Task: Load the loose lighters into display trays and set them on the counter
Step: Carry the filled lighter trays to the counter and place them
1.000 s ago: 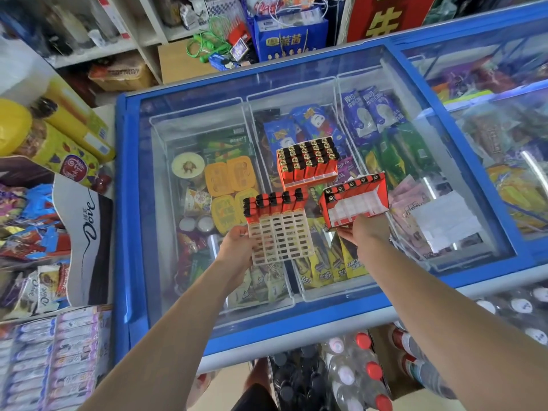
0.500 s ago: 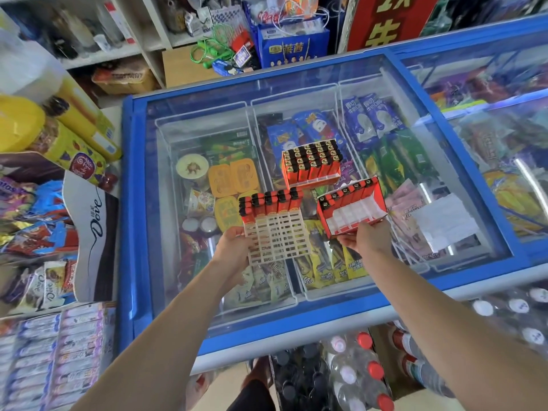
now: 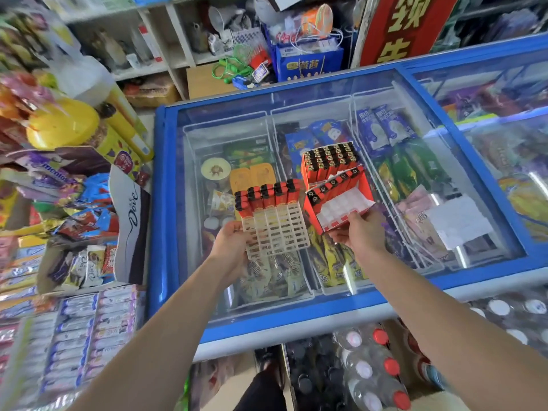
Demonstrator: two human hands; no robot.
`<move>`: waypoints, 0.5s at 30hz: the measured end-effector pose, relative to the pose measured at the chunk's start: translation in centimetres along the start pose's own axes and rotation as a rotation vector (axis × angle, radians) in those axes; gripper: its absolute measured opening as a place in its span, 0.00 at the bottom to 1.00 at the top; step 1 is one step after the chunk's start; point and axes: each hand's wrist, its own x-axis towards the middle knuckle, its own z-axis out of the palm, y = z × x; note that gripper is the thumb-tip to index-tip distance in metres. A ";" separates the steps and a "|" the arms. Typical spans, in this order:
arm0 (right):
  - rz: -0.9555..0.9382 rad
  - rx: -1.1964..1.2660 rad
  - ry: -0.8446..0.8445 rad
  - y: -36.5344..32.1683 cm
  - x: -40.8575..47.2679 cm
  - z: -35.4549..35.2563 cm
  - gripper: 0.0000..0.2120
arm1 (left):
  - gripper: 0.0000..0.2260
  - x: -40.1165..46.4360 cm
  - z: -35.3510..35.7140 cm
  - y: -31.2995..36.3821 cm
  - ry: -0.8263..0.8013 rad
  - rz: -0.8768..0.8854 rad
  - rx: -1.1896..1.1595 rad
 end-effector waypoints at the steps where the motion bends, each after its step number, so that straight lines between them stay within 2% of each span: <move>1: -0.014 -0.010 -0.027 -0.2 -0.5 0.1 0.07 | 0.16 -0.7 -0.2 -0.2 0.009 0.013 -0.010; 5: -0.099 -0.095 -0.148 -0.9 -3.0 0.0 0.09 | 0.14 -4.7 -1.1 -1.7 0.104 0.057 -0.058; 10: -0.177 -0.152 -0.291 -1.3 -7.1 -0.1 0.10 | 0.15 -10.3 -2.6 -5.3 0.227 0.039 -0.239; 13: -0.185 -0.209 -0.352 -0.5 -9.3 0.3 0.08 | 0.13 -13.2 -4.0 -7.9 0.285 0.037 -0.312; 15: -0.196 -0.252 -0.385 0.1 -10.8 0.8 0.11 | 0.15 -15.1 -4.8 -9.4 0.318 0.036 -0.376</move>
